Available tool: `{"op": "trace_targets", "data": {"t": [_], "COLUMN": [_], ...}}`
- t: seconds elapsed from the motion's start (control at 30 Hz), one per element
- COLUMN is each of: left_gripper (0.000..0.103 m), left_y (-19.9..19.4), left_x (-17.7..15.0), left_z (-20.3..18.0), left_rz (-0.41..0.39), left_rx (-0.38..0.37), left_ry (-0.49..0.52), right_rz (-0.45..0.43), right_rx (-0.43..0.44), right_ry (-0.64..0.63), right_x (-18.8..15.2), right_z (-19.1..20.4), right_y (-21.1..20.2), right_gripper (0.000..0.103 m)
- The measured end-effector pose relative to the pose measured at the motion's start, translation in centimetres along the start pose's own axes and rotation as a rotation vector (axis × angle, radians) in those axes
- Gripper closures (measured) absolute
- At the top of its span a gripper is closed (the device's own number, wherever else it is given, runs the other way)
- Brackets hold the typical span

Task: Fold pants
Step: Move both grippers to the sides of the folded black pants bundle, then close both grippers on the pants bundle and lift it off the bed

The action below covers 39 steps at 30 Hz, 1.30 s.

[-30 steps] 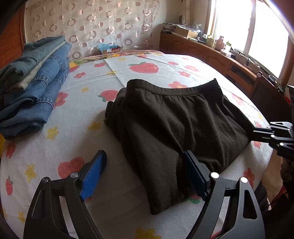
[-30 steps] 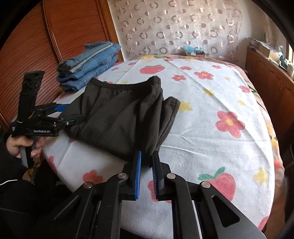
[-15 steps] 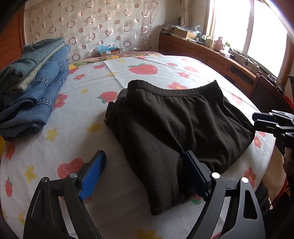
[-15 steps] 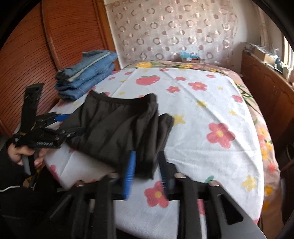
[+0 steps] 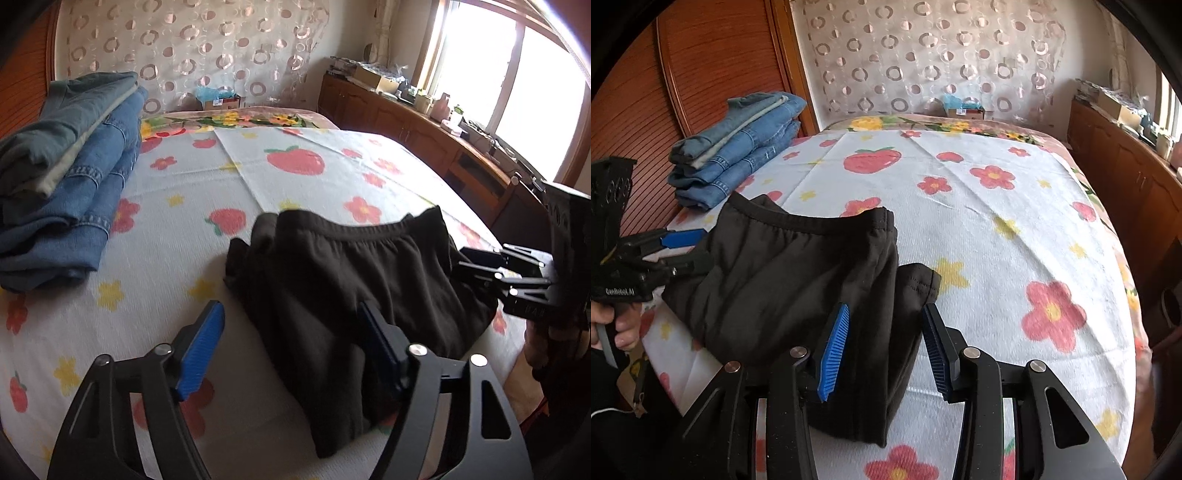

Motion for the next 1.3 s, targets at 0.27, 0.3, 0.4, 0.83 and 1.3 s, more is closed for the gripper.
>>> {"op": "trace_targets", "data": {"t": [0.27, 0.3, 0.4, 0.83, 1.3], "left_gripper": [0.038, 0.038, 0.038, 0.068, 0.085], "left_y": [1.6, 1.9, 2.2, 1.8, -2.0], "left_x": [0.6, 0.6, 0.4, 0.5, 1.2], "left_z": [0.4, 0.5, 0.6, 0.2, -1.5], "left_rz": [0.027, 0.036, 0.039, 0.019, -0.122], "left_rx": [-0.001, 0.007, 0.008, -0.048, -0.011], "left_ry": [-0.020, -0.021, -0.022, -0.034, 0.015], "right_rz": [0.014, 0.015, 0.013, 0.020, -0.020], "right_rx": [-0.017, -0.017, -0.023, 0.005, 0.039], "right_ry": [-0.018, -0.014, -0.019, -0.032, -0.027], "right_x": [0.1, 0.1, 0.2, 0.1, -0.2], "right_z": [-0.2, -0.3, -0.3, -0.2, 0.0], "right_y": [0.6, 0.7, 0.6, 0.8, -0.3], "right_gripper": [0.060, 0.059, 0.058, 0.059, 0.091]}}
Point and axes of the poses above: each gripper's, at about its wrist camera, not at the fingertips, and y roughly the way its jaws point, z to its left, x to its top, the point moved 2 cm from there along y, roughly the way its jaws point, and after that the axes turned 7 degrees about x, right-handed, at the moved point
